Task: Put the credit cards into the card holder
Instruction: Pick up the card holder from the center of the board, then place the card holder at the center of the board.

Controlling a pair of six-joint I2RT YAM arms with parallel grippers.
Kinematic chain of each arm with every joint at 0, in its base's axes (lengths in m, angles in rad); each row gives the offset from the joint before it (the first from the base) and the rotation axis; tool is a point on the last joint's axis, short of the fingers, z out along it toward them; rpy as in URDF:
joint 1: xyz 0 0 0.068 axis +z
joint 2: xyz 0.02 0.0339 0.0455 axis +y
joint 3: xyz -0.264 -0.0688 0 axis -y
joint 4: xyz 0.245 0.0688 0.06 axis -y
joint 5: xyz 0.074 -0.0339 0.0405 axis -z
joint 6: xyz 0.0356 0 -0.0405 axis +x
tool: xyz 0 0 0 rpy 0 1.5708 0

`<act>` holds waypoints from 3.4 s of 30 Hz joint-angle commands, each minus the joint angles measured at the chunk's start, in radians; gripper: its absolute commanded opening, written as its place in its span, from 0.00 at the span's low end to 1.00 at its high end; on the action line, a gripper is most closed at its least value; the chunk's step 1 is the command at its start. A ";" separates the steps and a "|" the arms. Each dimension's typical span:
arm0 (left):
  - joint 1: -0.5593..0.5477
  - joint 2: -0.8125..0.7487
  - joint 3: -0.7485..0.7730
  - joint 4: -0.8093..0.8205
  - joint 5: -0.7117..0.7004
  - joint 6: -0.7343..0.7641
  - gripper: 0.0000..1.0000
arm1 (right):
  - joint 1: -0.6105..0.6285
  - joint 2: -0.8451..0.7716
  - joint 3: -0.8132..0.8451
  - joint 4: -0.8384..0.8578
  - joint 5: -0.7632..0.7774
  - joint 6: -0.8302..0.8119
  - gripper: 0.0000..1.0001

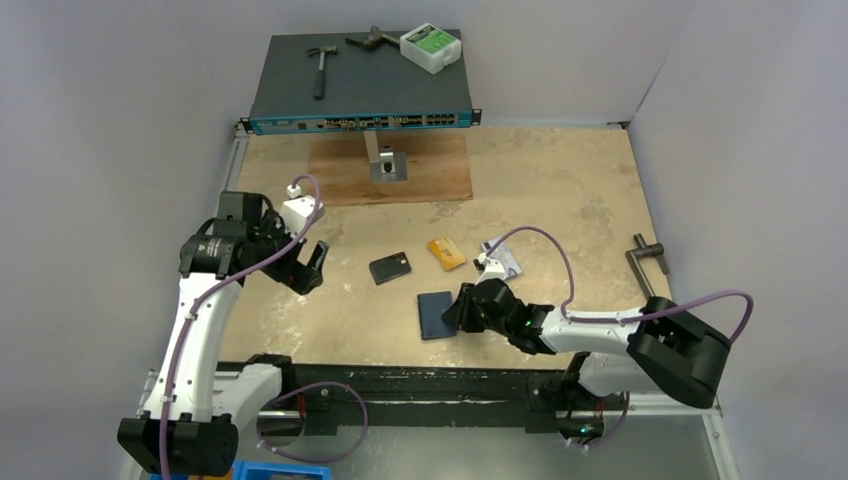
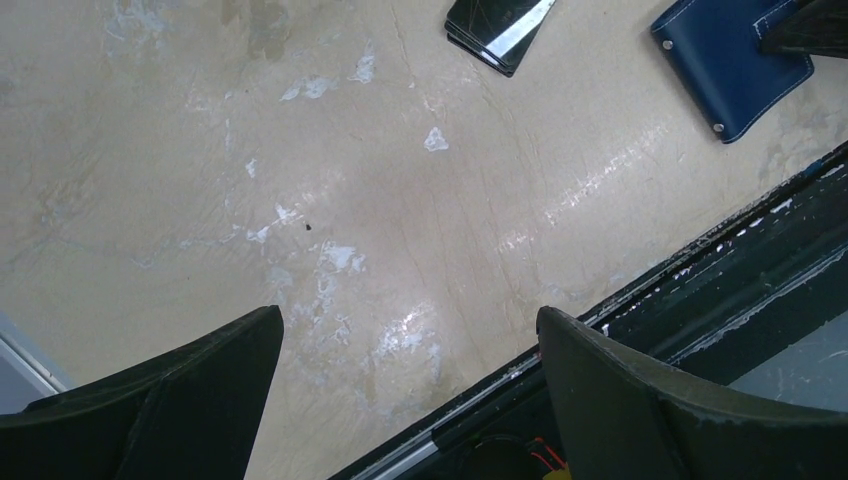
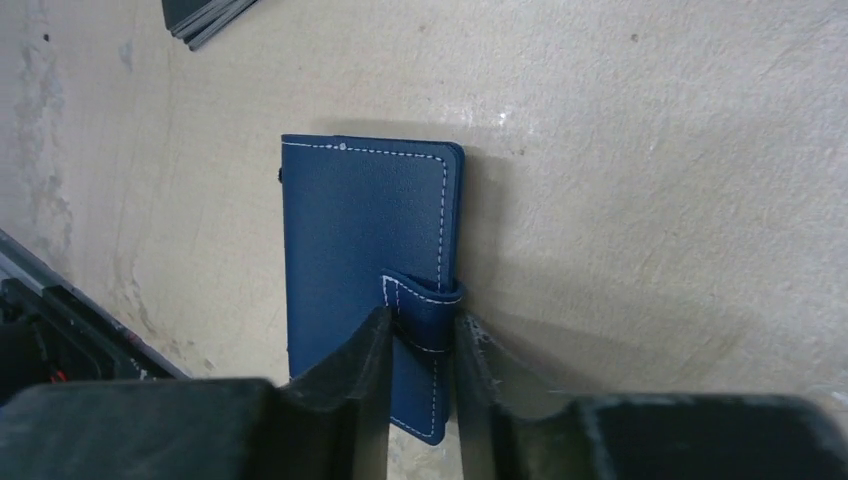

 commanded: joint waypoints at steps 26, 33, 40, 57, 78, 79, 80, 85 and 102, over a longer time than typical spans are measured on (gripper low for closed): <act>-0.136 0.215 0.121 0.139 0.303 -0.454 1.00 | 0.083 -0.284 0.200 -0.122 0.211 -0.524 0.00; -0.190 0.227 0.003 0.290 0.485 -0.638 1.00 | 0.185 -0.325 0.265 -0.076 0.263 -0.755 0.00; -0.189 0.286 0.035 0.277 0.549 -0.754 1.00 | 0.396 -0.263 0.301 0.045 0.605 -1.147 0.00; -0.167 0.316 0.092 0.296 0.553 -1.011 1.00 | 0.539 0.158 0.265 0.957 0.875 -2.089 0.00; -0.082 0.313 0.063 0.452 0.651 -1.123 0.45 | 0.563 0.610 0.485 1.451 0.760 -2.504 0.00; -0.081 0.310 0.057 0.463 0.659 -1.129 0.36 | 0.563 0.624 0.488 1.470 0.755 -2.519 0.00; -0.080 0.304 0.050 0.472 0.664 -1.134 0.26 | 0.563 0.640 0.491 1.495 0.750 -2.538 0.00; -0.081 0.272 0.019 0.502 0.670 -1.157 0.11 | 0.563 0.681 0.512 1.559 0.741 -2.559 0.00; -0.090 0.227 0.068 0.349 0.609 -0.943 0.35 | 0.560 0.662 0.512 1.554 0.718 -2.579 0.00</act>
